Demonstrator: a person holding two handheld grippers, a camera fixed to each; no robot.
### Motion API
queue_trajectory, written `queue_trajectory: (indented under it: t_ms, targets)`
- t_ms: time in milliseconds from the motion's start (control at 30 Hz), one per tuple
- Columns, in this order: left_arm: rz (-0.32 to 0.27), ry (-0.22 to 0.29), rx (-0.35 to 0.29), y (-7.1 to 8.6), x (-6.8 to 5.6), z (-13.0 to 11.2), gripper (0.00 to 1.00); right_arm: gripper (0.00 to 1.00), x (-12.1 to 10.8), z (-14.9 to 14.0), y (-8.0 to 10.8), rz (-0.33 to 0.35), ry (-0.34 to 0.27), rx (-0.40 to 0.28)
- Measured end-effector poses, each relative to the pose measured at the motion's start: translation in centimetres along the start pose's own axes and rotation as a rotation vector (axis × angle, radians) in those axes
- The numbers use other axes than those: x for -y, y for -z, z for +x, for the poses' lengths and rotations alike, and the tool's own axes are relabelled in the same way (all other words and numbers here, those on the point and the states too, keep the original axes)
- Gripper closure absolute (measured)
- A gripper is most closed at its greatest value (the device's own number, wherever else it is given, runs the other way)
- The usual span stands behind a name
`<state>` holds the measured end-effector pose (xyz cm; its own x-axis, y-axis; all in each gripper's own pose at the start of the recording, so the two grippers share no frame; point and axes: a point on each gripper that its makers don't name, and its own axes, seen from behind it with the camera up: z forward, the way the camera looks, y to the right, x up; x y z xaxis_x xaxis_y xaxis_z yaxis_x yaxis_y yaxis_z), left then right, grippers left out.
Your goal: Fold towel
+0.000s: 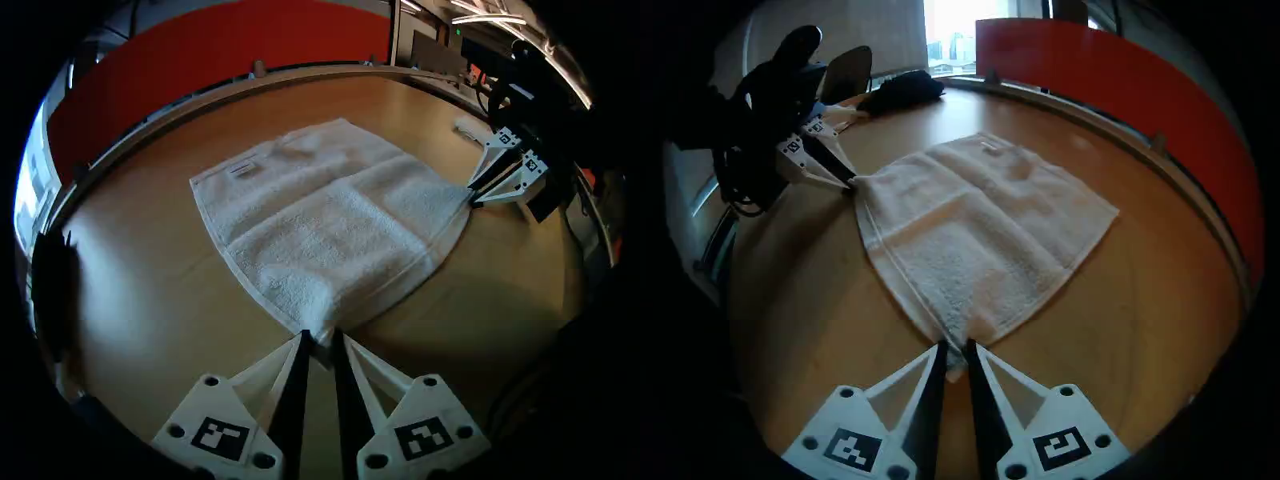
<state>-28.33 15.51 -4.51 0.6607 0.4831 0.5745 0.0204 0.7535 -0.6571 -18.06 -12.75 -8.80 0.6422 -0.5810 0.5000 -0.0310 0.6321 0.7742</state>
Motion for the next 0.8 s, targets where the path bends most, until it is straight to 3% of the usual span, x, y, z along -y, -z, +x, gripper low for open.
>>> queue_trajectory:
  t_ms: [367, 800]
  targets:
    - [-0.010, 0.071, 0.006, 0.9, -0.2, 0.5, 0.81, 0.82, -0.2, 1.2, 1.0, -0.012, -0.027, -0.040]
    - [-0.018, 0.111, -0.016, 3.7, -1.0, 2.4, 0.81, 0.82, -0.1, 3.3, 3.7, -0.020, -0.043, -0.092]
